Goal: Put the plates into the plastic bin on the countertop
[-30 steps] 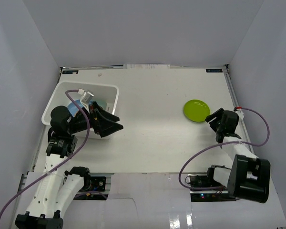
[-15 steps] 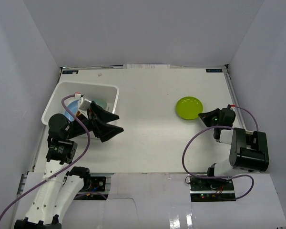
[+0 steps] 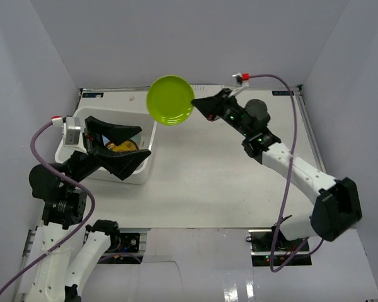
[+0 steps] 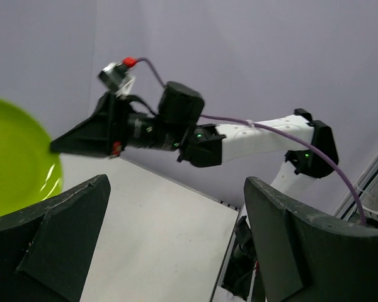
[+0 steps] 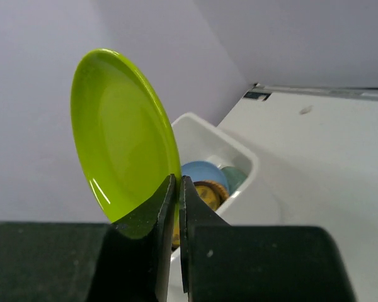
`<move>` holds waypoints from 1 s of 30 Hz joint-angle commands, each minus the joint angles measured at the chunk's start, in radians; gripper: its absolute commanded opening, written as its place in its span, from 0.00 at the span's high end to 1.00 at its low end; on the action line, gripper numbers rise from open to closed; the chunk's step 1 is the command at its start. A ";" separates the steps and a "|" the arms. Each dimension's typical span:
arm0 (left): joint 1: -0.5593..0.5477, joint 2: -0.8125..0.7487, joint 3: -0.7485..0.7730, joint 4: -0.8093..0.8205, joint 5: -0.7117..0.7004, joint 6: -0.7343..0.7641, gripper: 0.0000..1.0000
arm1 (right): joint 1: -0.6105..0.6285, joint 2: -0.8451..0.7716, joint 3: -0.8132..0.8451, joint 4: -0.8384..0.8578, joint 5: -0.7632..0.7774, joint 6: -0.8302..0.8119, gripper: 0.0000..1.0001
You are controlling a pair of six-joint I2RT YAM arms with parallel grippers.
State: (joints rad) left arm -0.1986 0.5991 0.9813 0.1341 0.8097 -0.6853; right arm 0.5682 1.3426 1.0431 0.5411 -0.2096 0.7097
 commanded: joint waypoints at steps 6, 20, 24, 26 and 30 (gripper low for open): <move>-0.002 -0.018 0.065 -0.048 -0.064 0.001 0.02 | 0.318 0.473 0.551 -0.283 0.094 -0.131 0.92; -0.002 -0.018 0.048 -0.260 -0.182 0.127 0.02 | 0.437 0.851 0.973 -0.558 0.176 -0.153 0.39; -0.002 -0.005 0.062 -0.307 -0.218 0.133 0.02 | 0.437 0.735 0.887 -0.507 0.231 -0.213 0.18; -0.002 -0.001 0.068 -0.310 -0.222 0.127 0.02 | 0.435 0.637 0.833 -0.486 0.254 -0.268 0.18; -0.002 0.005 0.069 -0.312 -0.205 0.109 0.02 | 0.433 0.344 0.579 -0.406 0.335 -0.354 0.18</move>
State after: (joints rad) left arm -0.1986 0.5995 1.0275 -0.1589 0.6132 -0.5732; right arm 1.0077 1.9247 1.7138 0.0177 0.0345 0.4541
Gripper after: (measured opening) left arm 0.979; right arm 0.820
